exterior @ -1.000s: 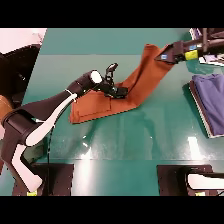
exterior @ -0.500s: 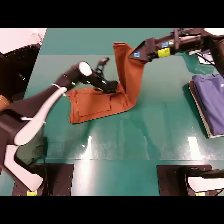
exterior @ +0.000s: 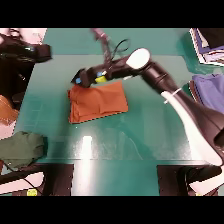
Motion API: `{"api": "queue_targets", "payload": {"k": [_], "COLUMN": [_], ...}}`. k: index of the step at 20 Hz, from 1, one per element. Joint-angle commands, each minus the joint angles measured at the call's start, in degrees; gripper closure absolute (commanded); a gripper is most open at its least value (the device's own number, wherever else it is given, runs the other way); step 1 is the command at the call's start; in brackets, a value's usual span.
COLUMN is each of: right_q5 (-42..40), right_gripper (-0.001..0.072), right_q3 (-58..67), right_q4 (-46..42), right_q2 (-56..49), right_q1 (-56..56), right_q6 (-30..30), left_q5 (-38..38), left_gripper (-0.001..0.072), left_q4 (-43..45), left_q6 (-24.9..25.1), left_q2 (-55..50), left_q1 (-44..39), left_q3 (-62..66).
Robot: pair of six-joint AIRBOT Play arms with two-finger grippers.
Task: Fold the shirts.
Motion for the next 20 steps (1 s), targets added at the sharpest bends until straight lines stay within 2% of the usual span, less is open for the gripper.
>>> {"api": "queue_targets", "payload": {"k": [1, 5, 9, 13, 14, 15, 20], "right_q5": [-0.6, 15.1, 23.1, 22.5, 21.7, 20.9, 15.1], "right_gripper": [0.0261, 0.0262, 0.0263, 0.0254, 0.0134, 0.0054, 0.0059], "right_q3": [0.1, -0.2, -6.8, -16.6, -18.8, -20.8, -22.7], "right_q4": [-2.0, -8.5, -9.6, -9.0, -9.0, -8.5, -1.5], "right_q2": [-2.8, -2.3, -2.3, -2.3, -2.4, -2.8, -6.9], "right_q1": [3.1, -6.3, -19.1, -29.7, -31.0, -31.5, -26.9], "right_q6": [-2.9, 1.3, 4.2, 6.1, 6.1, 6.1, 4.9], "left_q5": [-1.4, -3.6, -4.4, -4.7, -4.6, -4.5, -2.8], "left_gripper": [0.068, 0.068, 0.068, 0.068, 0.068, 0.068, 0.068], "left_q4": [1.6, 1.3, 0.5, 0.3, 0.2, -0.2, -2.2], "left_q6": [0.2, 1.5, 1.5, 1.5, 1.5, 1.5, 1.6], "left_q2": [4.4, 4.4, 4.4, 4.4, 4.4, 4.4, 4.3], "left_q1": [5.4, 5.4, 5.4, 5.4, 5.4, 5.4, 5.4], "left_q3": [0.0, 0.0, 0.0, 0.0, 0.0, 0.0, 0.0]}}
